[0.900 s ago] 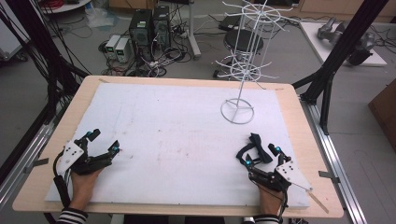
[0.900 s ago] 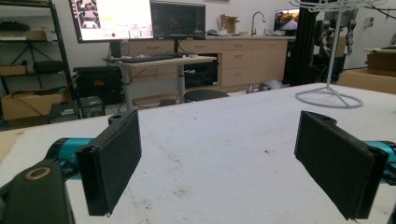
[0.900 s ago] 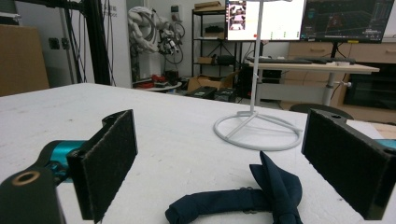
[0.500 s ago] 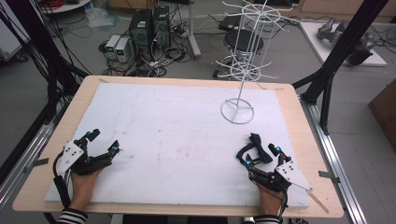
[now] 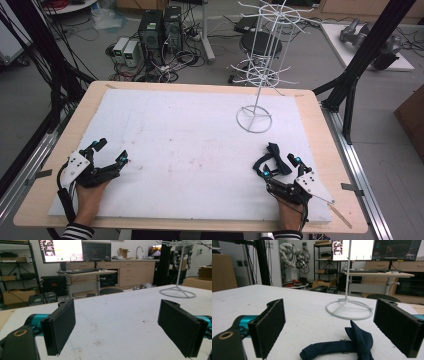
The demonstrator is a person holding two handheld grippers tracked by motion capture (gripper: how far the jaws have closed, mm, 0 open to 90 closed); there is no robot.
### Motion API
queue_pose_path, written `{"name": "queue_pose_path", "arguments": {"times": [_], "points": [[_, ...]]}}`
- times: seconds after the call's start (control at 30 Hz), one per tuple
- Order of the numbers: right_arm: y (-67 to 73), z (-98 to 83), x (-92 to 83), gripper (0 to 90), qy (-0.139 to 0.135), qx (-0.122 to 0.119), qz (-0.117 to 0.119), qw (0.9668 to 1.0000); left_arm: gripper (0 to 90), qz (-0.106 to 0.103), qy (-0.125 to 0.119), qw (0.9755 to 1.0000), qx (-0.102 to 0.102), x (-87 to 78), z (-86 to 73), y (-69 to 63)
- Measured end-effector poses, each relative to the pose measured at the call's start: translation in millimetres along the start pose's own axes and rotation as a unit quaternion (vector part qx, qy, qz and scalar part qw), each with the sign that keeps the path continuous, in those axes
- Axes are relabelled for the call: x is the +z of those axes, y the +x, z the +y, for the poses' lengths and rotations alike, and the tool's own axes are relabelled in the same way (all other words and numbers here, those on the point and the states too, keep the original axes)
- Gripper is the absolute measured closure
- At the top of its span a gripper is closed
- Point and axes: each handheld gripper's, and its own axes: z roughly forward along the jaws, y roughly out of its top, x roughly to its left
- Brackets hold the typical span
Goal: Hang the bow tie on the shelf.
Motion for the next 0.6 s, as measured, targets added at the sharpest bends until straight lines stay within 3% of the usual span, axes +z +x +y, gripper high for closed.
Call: {"name": "queue_pose_path", "arguments": {"times": [0.3, 0.6], "points": [[-0.5, 8.4, 2.9, 9.4, 0.021, -0.002, -0.001, 0.9998, 15.1, 0.001, 0.001, 1.0, 0.0, 0.2, 0.0, -0.2], [-1.7, 23.3, 2.4, 9.4, 0.068, -0.041, 0.007, 0.9969, 15.1, 0.002, 0.003, 1.0, 0.006, 0.3, 0.3, -1.4]]}}
